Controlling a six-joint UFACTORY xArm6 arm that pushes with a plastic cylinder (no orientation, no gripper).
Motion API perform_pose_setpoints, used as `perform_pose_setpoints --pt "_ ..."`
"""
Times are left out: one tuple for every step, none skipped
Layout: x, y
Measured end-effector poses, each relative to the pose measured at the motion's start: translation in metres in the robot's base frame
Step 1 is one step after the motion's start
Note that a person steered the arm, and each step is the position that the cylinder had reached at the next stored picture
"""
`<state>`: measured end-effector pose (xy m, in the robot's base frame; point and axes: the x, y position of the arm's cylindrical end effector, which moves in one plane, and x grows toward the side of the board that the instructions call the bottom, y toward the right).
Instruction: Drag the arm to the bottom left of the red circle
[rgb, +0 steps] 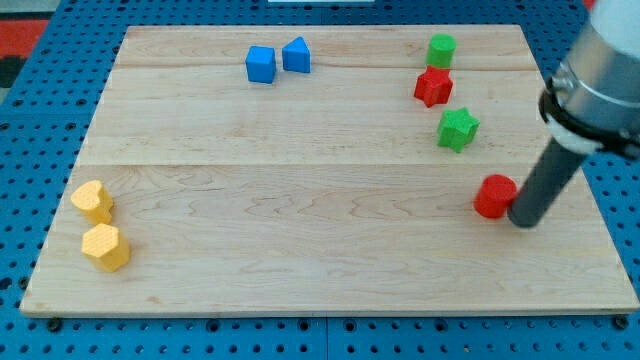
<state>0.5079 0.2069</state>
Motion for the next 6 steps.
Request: perform_pose_setpoints --pt "-0.019 -0.020" --pt "-0.014 -0.020" --pt "-0.012 -0.021" --pt "-0.002 -0.092" --pt "-0.002 -0.135" --pt "-0.003 -0.140"
